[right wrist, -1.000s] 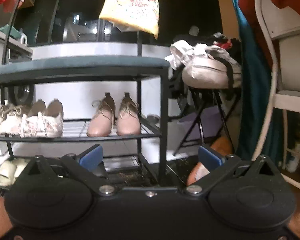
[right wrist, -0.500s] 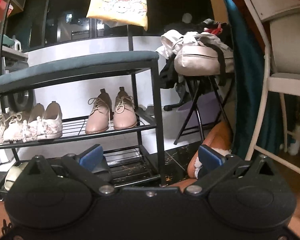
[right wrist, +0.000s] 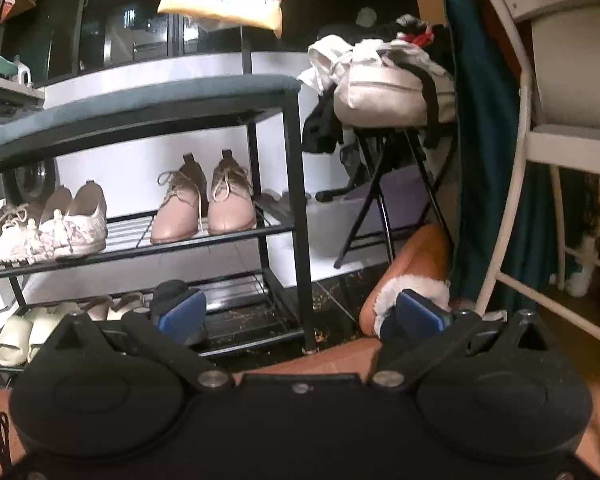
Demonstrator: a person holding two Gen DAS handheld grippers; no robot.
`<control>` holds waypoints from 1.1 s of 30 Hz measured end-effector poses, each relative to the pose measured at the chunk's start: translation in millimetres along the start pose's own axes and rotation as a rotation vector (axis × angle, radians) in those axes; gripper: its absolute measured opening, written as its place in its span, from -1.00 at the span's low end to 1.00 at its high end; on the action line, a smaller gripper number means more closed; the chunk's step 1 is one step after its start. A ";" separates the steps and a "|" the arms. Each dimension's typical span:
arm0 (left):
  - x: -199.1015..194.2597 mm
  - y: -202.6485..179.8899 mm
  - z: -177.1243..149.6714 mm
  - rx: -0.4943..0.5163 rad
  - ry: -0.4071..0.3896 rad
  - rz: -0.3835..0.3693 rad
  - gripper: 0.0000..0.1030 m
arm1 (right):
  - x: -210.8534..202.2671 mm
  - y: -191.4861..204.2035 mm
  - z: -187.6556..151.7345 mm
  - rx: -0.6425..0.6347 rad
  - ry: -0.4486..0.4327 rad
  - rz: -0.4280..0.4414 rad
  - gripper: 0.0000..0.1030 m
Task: Organize scattered shoes
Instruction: 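Grasp the second dark grey slide with the left tool, then lift the second grey slide with the left tool while the right tool grasps it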
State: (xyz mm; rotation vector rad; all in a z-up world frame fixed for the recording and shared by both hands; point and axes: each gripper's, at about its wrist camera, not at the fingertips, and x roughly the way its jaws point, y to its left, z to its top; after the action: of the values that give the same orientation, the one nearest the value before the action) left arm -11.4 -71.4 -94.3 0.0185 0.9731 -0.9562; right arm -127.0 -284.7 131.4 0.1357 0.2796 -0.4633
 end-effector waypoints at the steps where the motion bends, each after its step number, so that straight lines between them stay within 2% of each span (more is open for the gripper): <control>1: -1.6 2.5 1.7 -0.022 -0.010 0.000 0.25 | 1.2 -0.8 -0.4 0.000 0.004 -0.002 1.00; 5: -10.2 8.8 6.5 -0.074 -0.073 0.021 -0.11 | 2.3 -2.9 -0.6 0.003 0.003 -0.002 1.00; 8: -16.7 14.5 10.4 -0.096 -0.117 0.076 -0.54 | 2.3 -3.0 -0.6 0.006 0.007 -0.004 1.00; 11: -22.2 25.7 13.5 -0.153 -0.148 0.097 -0.58 | 2.5 -1.2 0.0 0.006 0.014 -0.005 1.00; 14: -26.3 26.2 14.3 -0.197 -0.165 -0.013 -0.62 | 1.1 0.4 1.3 0.006 0.009 -0.003 1.00; 15: -27.7 26.4 14.6 -0.211 -0.170 -0.050 -0.58 | 0.6 0.7 1.8 0.005 0.007 -0.003 1.00; 17: -30.2 25.5 15.5 -0.233 -0.180 -0.119 -0.15 | -0.2 -1.6 3.1 0.005 0.003 -0.011 1.00; 18: -29.9 17.6 18.1 -0.210 -0.177 -0.147 0.26 | -0.7 -2.8 3.8 0.005 0.001 -0.015 1.00; 19: -27.6 3.5 22.9 -0.175 -0.162 -0.204 0.57 | -1.1 -3.9 4.5 0.005 -0.001 -0.019 1.00; 21: -20.2 -17.4 28.3 -0.119 -0.131 -0.293 0.68 | -2.0 -6.2 5.9 0.004 -0.005 -0.027 1.00; 24: -5.0 -41.4 31.2 -0.038 -0.059 -0.341 0.69 | -3.3 -9.6 7.9 0.004 -0.012 -0.040 1.00; 26: 15.9 -55.7 29.9 -0.001 0.041 -0.397 0.68 | -4.2 -11.9 9.3 0.004 -0.016 -0.048 1.00; 27: 23.7 -60.0 28.4 -0.001 0.072 -0.406 0.65 | -4.6 -13.1 9.9 0.004 -0.018 -0.052 1.00; 29: 37.5 -65.2 27.1 -0.023 0.117 -0.411 0.39 | -5.3 -16.1 11.5 0.005 -0.021 -0.061 1.00; 30: 40.7 -65.3 26.8 -0.037 0.121 -0.414 0.07 | -4.1 -22.1 13.3 0.015 -0.018 -0.067 1.00; 32: 48.8 -66.5 28.1 -0.083 0.112 -0.429 -0.41 | -2.8 -27.9 12.9 0.027 -0.013 -0.088 1.00; 33: 48.5 -68.4 29.7 -0.082 0.091 -0.428 -0.59 | -2.8 -30.5 12.6 0.030 -0.017 -0.100 1.00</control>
State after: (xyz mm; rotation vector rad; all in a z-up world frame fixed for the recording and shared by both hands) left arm -28.3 -158.2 -84.6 -0.2254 1.1236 -1.3143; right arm -140.4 -313.0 142.2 0.1476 0.2639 -0.5677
